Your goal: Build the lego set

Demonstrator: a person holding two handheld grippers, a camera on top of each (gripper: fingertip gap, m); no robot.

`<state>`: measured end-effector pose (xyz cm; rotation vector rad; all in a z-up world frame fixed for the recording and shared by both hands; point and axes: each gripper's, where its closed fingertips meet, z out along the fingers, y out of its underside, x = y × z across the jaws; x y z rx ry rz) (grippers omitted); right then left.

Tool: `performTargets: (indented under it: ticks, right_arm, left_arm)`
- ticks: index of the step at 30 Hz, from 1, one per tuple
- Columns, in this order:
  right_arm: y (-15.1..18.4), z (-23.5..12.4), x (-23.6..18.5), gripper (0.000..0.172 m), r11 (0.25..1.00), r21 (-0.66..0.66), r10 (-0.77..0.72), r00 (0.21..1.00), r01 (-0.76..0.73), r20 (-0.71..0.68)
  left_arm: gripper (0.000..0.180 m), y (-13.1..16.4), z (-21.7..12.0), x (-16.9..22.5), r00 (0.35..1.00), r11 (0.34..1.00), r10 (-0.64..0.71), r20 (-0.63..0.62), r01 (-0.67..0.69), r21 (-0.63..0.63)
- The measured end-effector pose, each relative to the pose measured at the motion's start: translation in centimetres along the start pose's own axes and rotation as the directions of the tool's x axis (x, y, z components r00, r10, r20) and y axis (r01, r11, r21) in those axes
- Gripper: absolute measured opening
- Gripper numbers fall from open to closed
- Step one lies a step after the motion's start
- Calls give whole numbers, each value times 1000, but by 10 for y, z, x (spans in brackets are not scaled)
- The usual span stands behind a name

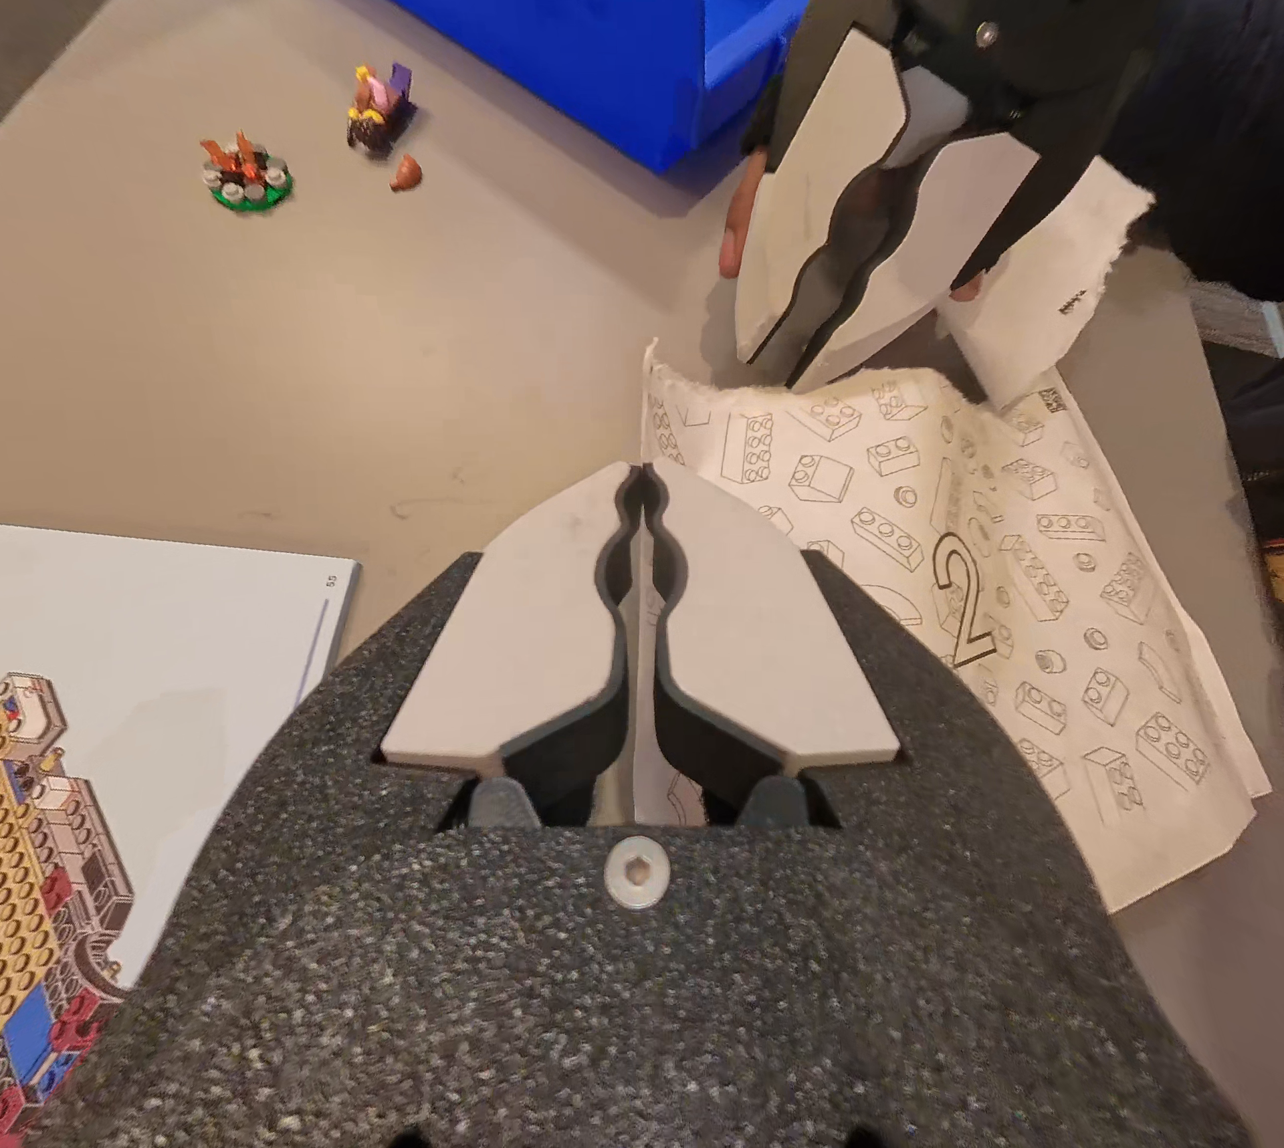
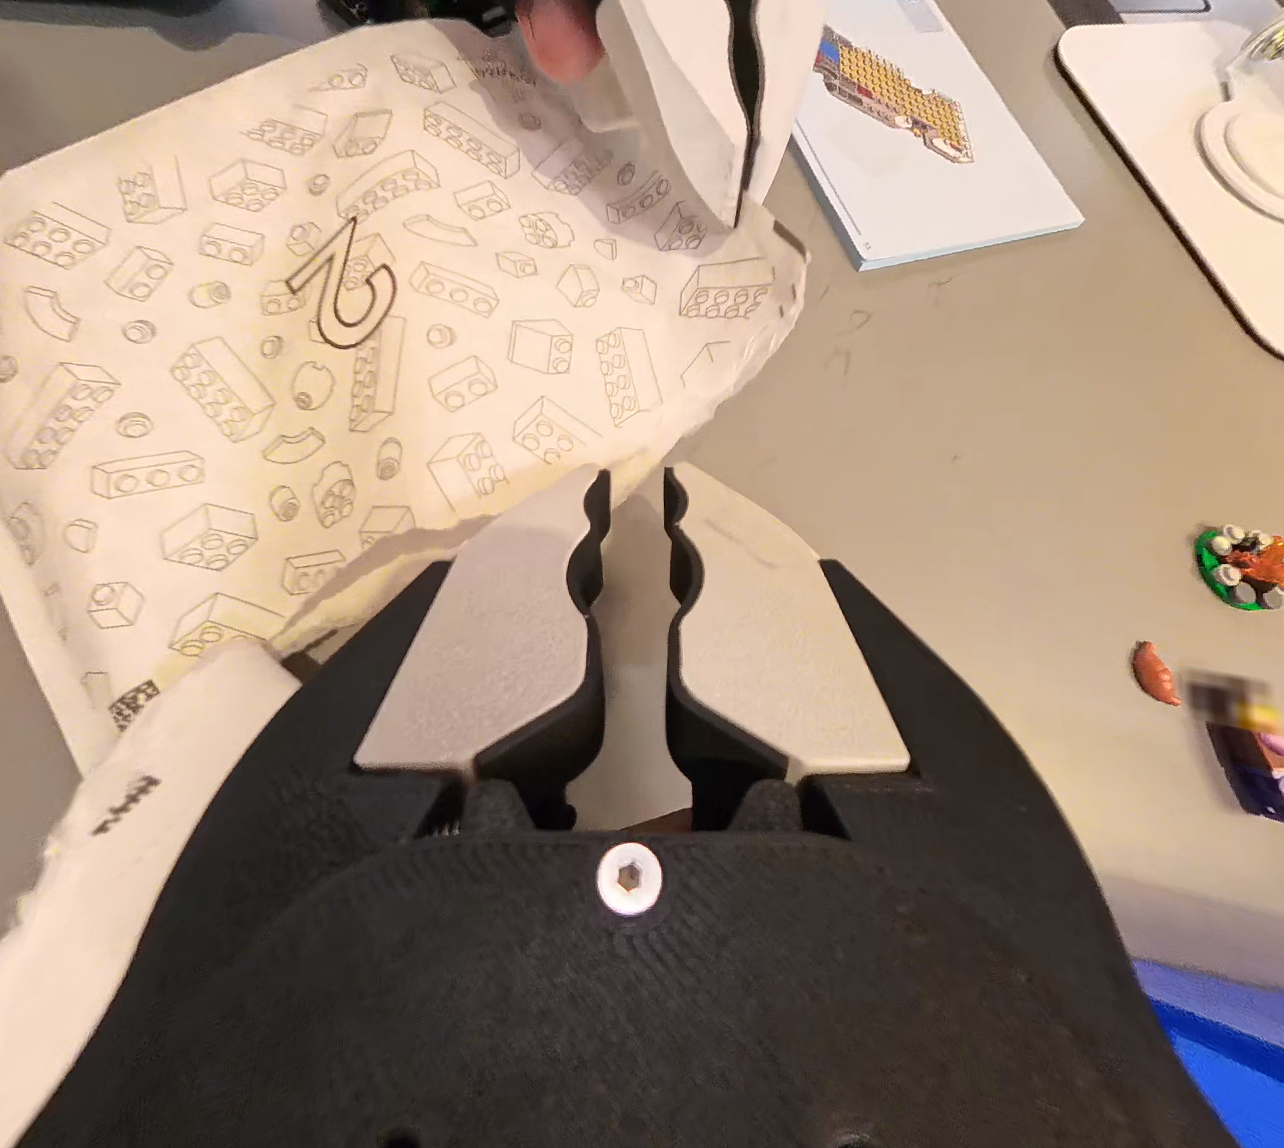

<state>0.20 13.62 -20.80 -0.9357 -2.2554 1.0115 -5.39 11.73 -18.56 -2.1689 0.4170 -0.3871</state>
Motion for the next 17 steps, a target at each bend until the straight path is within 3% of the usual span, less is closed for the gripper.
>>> performTargets:
  ticks: [1,5,14,17]
  right_arm:
    - [-1,-1,1,15,1000,1,-11,1000,11,-9]
    - [-9,-12,11,19,1000,30,3,999,-2,-48]
    - [-30,-22,5,29,987,57,148,986,-152,74]
    - [-38,-30,-7,22,980,12,193,965,-198,175]
  left_arm:
    - [0,-2,-2,1,1000,1000,5,-4,-5,16]
    - [0,-15,-11,4,999,995,47,-8,-46,94]
    - [0,-43,-31,22,986,947,154,-61,-130,294]
    - [0,-56,-44,27,982,914,178,-58,-144,379]
